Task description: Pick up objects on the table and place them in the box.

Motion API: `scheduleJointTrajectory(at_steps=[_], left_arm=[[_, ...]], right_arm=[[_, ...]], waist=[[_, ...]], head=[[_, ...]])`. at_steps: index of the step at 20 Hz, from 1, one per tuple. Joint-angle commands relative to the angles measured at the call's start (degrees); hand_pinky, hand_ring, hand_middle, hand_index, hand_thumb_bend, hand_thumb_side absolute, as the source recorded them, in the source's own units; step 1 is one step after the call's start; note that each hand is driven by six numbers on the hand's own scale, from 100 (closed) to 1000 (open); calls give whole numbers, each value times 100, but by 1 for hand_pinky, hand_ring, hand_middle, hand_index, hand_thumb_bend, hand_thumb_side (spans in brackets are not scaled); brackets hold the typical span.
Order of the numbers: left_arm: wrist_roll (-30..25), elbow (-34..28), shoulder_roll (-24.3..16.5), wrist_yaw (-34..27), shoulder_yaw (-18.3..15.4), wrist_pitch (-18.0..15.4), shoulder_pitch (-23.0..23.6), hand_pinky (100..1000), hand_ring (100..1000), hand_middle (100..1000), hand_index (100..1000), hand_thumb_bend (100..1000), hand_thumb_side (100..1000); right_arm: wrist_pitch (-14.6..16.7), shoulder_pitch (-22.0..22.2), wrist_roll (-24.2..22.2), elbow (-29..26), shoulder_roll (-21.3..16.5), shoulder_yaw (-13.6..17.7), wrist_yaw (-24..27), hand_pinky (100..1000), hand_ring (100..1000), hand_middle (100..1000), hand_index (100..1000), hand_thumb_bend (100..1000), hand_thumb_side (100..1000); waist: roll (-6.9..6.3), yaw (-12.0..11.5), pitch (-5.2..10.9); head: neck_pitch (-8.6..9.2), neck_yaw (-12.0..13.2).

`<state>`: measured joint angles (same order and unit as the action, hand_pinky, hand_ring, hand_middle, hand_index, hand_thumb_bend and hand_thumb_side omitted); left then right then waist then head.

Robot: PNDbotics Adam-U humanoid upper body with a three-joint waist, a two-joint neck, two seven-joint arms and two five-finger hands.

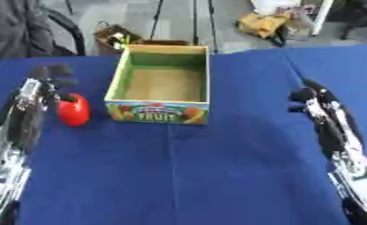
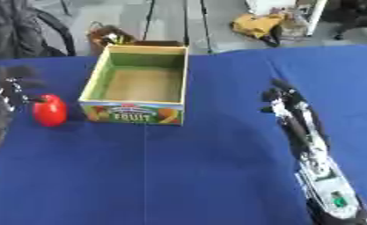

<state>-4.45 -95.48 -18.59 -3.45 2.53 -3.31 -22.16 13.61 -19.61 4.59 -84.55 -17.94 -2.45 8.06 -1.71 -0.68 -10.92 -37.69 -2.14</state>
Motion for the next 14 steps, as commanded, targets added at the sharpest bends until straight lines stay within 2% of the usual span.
scheduleJointTrajectory(at_steps=[1, 4, 5, 6, 10, 12, 14], left_arm=[[-88, -25, -297, 188, -84, -31, -172, 646, 785, 786, 849, 217, 889], [-224, 77, -481, 643, -128, -55, -336, 657, 791, 793, 854, 250, 814], [-280, 147, -549, 852, -140, -64, -418, 670, 800, 802, 864, 303, 743], [-347, 230, -611, 1078, -148, -79, -503, 671, 801, 803, 864, 307, 739], [-757, 718, -835, 2308, -235, -146, -921, 698, 808, 812, 879, 355, 642], [-863, 1002, -936, 2994, -291, -161, -1146, 710, 816, 816, 883, 401, 621], [-902, 1292, -1020, 3634, -332, -118, -1359, 722, 819, 816, 877, 495, 596]], right_arm=[[5, -42, 15, -148, -110, 30, -54, 655, 748, 661, 898, 207, 647], [3, -33, 16, -150, -115, 26, -56, 654, 748, 661, 898, 207, 647], [1, -31, 14, -148, -111, 21, -56, 655, 748, 661, 898, 208, 647], [1, -29, 9, -146, -107, 16, -56, 654, 748, 661, 898, 208, 647], [1, -15, 2, -142, -106, 5, -62, 654, 748, 660, 898, 209, 647], [0, -9, -3, -146, -109, 1, -65, 654, 747, 660, 897, 210, 647], [-2, -1, -3, -146, -109, -1, -66, 654, 747, 660, 897, 211, 646]], waist=[[8, 11, 104], [8, 14, 113], [5, 18, 117], [4, 24, 121], [5, 50, 129], [9, 59, 133], [7, 66, 138]], head=[[60, -11], [67, -5], [74, 0], [80, 2], [105, -17], [105, -15], [105, -16]])
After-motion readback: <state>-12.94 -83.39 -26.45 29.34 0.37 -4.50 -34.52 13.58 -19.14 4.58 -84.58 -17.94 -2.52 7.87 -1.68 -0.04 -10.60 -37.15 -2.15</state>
